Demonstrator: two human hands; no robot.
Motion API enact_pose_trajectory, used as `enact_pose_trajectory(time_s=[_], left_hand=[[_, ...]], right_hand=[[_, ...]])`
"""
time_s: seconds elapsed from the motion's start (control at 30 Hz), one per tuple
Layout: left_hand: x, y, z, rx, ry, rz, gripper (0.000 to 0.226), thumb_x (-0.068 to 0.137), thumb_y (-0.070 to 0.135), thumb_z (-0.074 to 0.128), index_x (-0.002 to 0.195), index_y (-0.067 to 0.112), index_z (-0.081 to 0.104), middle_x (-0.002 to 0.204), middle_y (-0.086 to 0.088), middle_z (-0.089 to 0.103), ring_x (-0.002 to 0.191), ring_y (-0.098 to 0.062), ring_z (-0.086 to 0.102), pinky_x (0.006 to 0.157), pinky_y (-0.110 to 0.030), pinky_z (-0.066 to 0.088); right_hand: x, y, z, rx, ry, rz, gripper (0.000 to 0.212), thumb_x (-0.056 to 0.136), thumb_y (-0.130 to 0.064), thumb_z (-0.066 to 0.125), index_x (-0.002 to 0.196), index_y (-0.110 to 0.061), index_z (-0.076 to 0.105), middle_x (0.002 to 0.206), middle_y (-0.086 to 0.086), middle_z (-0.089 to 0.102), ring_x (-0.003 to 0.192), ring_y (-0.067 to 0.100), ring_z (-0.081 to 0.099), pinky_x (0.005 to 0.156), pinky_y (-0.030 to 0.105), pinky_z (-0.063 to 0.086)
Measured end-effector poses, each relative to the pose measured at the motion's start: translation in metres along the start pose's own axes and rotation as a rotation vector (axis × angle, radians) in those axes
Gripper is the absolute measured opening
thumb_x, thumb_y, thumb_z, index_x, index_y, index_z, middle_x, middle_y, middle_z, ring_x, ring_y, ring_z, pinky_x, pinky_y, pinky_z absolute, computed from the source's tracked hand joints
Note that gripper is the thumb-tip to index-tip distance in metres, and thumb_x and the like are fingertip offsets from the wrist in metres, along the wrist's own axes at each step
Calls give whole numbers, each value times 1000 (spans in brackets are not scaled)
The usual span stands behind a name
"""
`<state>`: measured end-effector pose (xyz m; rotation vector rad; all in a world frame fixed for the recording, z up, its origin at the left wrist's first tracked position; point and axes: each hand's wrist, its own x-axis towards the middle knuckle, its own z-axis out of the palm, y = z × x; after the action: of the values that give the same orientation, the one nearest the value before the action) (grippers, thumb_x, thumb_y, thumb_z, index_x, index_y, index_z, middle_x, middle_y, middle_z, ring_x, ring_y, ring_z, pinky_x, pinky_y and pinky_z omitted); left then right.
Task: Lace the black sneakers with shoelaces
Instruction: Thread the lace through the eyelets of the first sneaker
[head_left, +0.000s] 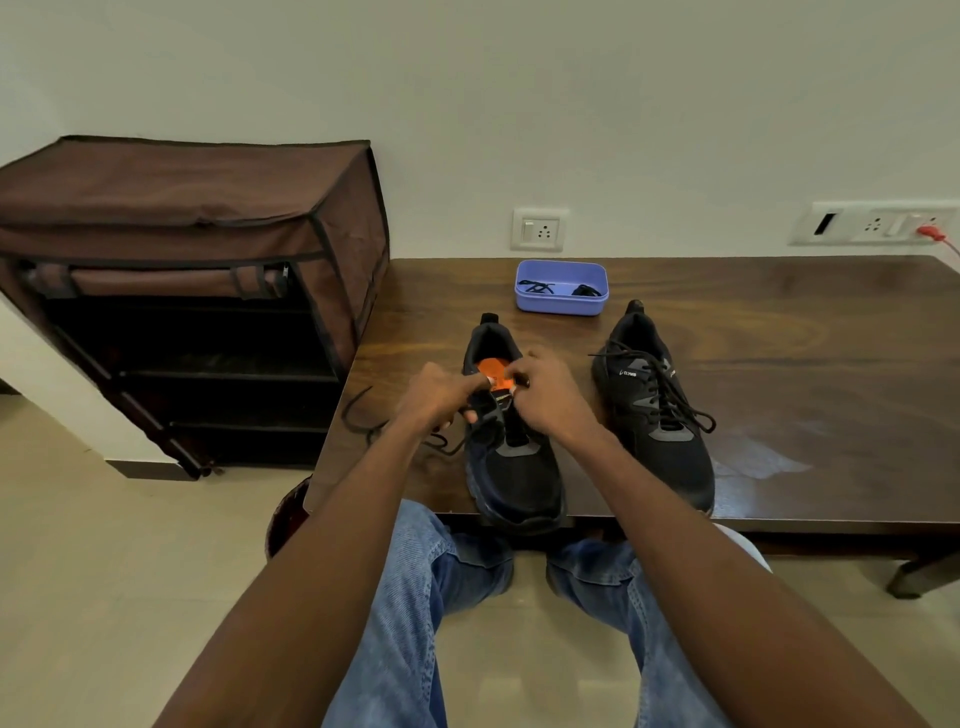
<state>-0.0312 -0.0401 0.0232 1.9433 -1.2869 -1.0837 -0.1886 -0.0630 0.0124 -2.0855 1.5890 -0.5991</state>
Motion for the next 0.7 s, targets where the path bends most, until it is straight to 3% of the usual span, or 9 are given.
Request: enact_pose_trajectory(time_s=[0.07, 0.13, 0.27, 0.4, 0.47, 0.53, 0.57, 0.63, 0.7], left_hand=[[0, 1, 0, 7, 12, -7, 34, 89, 40, 68, 91, 6, 74, 64, -10, 71, 29, -8, 36, 36, -21, 28], [1, 0, 0, 8, 12, -8, 34, 89, 40, 68, 90, 6, 74, 64, -10, 71, 31, -9, 36, 37, -22, 29], [1, -2, 0, -14, 19, -2, 35, 86, 39, 70, 89, 4, 75, 64, -10, 70, 35, -10, 40, 38, -23, 30], [2, -2, -2, -7, 18, -10, 30, 85, 35, 70, 84, 5, 73, 62, -7, 68, 37, -9, 42, 39, -23, 31], [2, -3, -3, -16, 16, -1, 27, 84, 34, 71, 78, 7, 71, 60, -7, 66, 39, -10, 41, 41, -23, 30], [3, -3, -3, -35, 11, 6, 27, 83, 34, 71, 69, 11, 68, 58, -8, 66, 41, -12, 40, 43, -24, 29], [3, -3, -2, -36, 11, 8, 28, 83, 34, 71, 68, 11, 67, 57, -7, 65, 42, -13, 40, 43, -25, 30], [4, -3, -1, -25, 16, 8, 29, 84, 36, 71, 71, 10, 68, 56, -6, 66, 41, -12, 41, 43, -24, 31], [4, -4, -1, -19, 19, 4, 31, 85, 38, 70, 78, 7, 72, 56, -6, 66, 38, -11, 41, 41, -23, 31]], right_hand=[[1, 1, 7, -158, -129, -62, 28, 93, -11, 59, 117, -16, 73, 141, 14, 47, 130, 33, 44, 109, 40, 39], [-2, 0, 8, -195, -149, -65, 26, 95, -13, 58, 117, -15, 73, 146, 16, 44, 131, 33, 45, 104, 36, 41], [-7, -8, -6, -16, -87, 24, 21, 98, -14, 53, 105, -17, 72, 108, 5, 66, 99, 22, 61, 81, 34, 48], [-4, -4, -14, 661, 75, 438, 23, 96, -2, 47, 81, -10, 62, 81, 11, 65, 73, 22, 67, 68, 39, 60], [-2, 0, -18, 961, 272, 649, 24, 94, 2, 39, 80, -6, 57, 76, 10, 63, 65, 22, 67, 57, 32, 54], [0, 6, -20, 1116, 392, 797, 23, 91, 1, 35, 88, -6, 56, 77, 9, 60, 61, 20, 63, 56, 30, 53], [1, 8, -21, 1115, 399, 839, 21, 92, 0, 36, 93, -7, 56, 80, 9, 59, 62, 19, 60, 59, 32, 53], [2, 9, -21, 840, 355, 808, 20, 91, -4, 42, 105, -7, 57, 97, 12, 60, 73, 21, 57, 65, 35, 52], [1, 10, -20, 506, 309, 603, 33, 89, -5, 49, 118, -12, 60, 121, 9, 56, 98, 23, 59, 84, 40, 53]])
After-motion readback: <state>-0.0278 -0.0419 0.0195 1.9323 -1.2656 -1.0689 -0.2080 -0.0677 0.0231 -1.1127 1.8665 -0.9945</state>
